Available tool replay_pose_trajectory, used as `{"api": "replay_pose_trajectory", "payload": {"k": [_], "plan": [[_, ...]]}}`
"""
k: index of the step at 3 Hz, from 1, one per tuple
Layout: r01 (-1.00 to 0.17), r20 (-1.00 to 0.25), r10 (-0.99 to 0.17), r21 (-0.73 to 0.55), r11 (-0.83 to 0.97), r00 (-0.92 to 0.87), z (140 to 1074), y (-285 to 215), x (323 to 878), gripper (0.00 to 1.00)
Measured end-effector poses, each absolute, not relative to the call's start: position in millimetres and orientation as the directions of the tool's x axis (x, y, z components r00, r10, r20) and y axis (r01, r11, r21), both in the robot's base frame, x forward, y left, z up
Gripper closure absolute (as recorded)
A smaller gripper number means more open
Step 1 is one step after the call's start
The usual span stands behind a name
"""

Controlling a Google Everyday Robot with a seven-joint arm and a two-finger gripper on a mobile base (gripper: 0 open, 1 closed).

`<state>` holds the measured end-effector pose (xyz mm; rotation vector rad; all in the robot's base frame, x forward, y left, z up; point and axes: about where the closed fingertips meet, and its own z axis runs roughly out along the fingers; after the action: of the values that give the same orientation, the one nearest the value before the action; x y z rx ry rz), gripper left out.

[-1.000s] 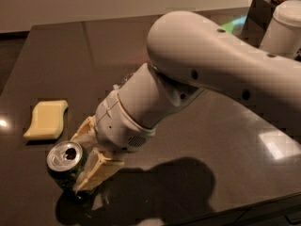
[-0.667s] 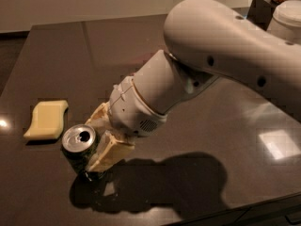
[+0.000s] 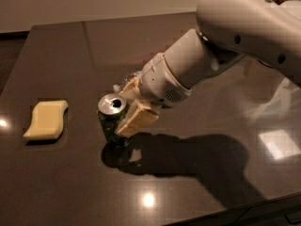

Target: Move green can near water bottle

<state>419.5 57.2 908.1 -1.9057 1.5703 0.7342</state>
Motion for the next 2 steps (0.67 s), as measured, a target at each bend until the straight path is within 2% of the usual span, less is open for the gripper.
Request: {"api": "replay_pose_trajectory", "payload": {"k": [2], "plan": [[-0.998, -0.721, -0.692, -0.062, 0.019, 0.031, 905.0, 1.0, 482.9, 1.00]]}}
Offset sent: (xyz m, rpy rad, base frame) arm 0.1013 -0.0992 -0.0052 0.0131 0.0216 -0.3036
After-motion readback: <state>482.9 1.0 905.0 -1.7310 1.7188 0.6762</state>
